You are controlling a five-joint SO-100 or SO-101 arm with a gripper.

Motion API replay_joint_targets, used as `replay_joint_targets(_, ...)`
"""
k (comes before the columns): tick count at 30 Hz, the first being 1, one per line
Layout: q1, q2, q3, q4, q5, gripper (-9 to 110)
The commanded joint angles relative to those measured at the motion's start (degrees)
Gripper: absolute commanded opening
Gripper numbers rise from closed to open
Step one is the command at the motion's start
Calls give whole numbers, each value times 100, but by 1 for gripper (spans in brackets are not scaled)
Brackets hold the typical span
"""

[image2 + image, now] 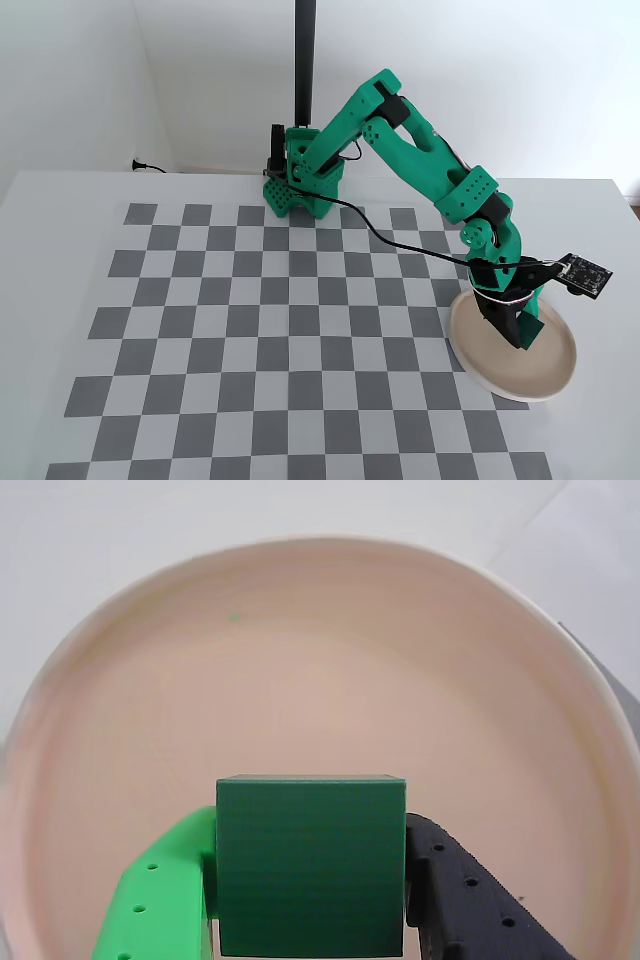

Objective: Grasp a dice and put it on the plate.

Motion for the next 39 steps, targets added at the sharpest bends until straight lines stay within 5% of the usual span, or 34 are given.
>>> replay_joint_targets(1, -44, 26, -809, -62, 105, -4)
replay_joint_targets(18, 9, 105, -835, 272, 246, 18)
replay_joint_targets(39, 343, 1740, -782, 1529, 105, 18)
